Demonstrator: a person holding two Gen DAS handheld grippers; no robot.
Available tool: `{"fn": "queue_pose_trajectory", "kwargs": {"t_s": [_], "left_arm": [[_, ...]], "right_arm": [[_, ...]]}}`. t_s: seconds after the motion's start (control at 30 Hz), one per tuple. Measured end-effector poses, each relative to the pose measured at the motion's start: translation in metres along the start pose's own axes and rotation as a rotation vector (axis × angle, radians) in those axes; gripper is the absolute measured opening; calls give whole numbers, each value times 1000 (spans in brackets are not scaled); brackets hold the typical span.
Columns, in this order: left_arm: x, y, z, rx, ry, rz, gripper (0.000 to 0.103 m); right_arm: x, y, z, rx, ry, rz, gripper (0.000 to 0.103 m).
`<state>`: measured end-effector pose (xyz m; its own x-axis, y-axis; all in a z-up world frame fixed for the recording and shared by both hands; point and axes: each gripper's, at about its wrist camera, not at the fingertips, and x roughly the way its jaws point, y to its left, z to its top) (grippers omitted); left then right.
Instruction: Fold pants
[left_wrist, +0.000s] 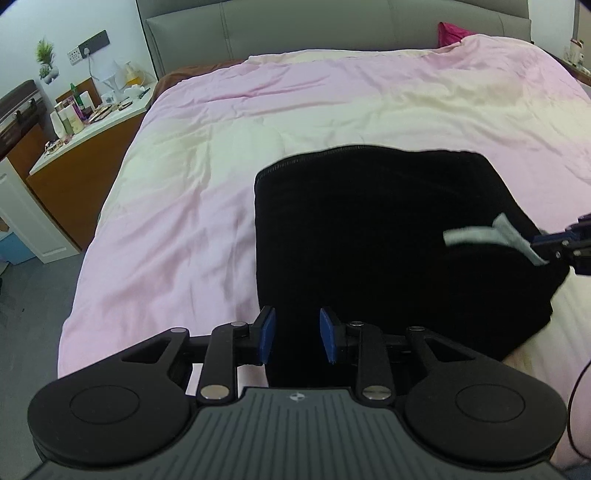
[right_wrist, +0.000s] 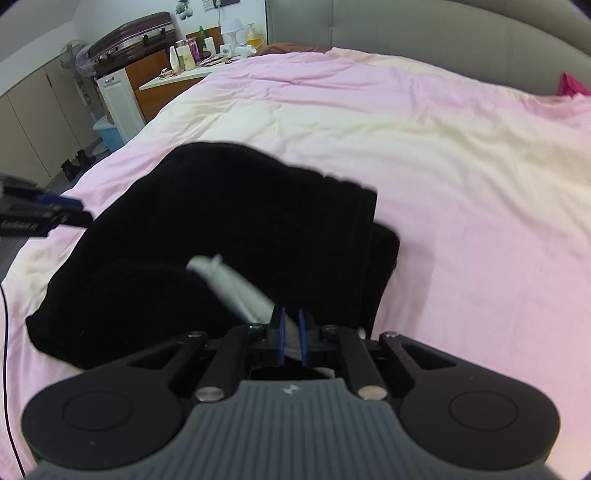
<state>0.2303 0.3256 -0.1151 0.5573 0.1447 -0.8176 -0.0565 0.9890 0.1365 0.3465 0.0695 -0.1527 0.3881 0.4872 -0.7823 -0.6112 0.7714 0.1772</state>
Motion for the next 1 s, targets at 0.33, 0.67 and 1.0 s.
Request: {"fn": "queue_pose_trajectory", "kwargs": {"t_s": [0.33,0.67,1.0], "left_arm": [[5,-27,-80,176,32,168,35],[49,-5,-80,35,153,128,14],[-47,1,-41,43,35,154,39]], "right_arm": [[-7,3,-42,103,-67,-4,8],[15,11,-50,-3,-21,-40,7],[-43,24,-21,-17,-44,-49,49]]}}
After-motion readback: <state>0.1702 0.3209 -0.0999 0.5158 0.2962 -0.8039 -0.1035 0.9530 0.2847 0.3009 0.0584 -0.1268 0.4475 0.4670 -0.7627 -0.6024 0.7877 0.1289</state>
